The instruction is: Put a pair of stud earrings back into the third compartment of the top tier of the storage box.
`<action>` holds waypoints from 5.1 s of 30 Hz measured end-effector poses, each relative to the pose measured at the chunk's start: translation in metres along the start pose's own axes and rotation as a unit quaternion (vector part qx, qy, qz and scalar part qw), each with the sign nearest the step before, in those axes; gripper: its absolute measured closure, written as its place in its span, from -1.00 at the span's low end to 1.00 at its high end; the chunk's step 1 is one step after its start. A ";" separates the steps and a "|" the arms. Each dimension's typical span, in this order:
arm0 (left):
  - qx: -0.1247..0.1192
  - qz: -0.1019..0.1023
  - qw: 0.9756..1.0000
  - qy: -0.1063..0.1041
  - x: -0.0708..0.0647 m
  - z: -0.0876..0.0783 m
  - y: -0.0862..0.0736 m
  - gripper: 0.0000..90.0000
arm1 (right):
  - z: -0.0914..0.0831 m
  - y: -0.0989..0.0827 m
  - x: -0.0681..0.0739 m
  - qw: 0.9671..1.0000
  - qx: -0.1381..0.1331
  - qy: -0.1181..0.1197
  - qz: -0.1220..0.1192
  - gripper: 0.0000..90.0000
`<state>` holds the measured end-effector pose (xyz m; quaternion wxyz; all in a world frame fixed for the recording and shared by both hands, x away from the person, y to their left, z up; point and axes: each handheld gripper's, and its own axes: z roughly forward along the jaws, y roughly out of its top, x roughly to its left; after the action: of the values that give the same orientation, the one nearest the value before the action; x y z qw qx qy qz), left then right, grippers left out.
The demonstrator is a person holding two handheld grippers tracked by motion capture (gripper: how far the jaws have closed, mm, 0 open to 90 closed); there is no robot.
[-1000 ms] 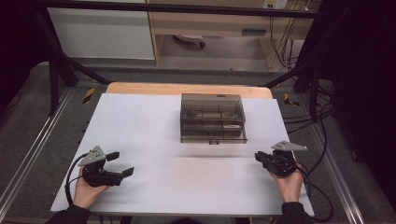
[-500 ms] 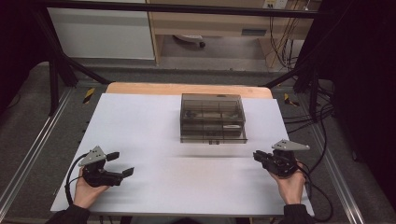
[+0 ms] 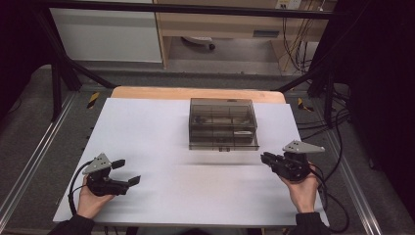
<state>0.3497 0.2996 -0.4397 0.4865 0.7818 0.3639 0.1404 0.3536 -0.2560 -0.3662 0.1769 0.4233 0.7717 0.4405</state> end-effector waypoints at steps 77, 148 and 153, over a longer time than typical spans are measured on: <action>0.001 -0.001 1.000 0.001 0.001 0.001 0.000 -0.87 | 0.023 0.006 -0.017 0.999 -0.007 -0.026 0.022 -0.92; 0.006 0.000 1.000 -0.001 0.000 0.002 0.000 -0.87 | 0.058 -0.058 -0.057 0.994 0.086 -0.068 0.029 0.70; 0.006 0.001 1.000 -0.001 0.000 0.002 0.000 -0.87 | 0.059 -0.058 -0.057 0.993 0.089 -0.069 0.026 0.74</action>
<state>0.3508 0.2980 -0.4409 0.4823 0.7849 0.3637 0.1382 0.3957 -0.2853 -0.4521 0.1799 0.4861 0.7826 0.3447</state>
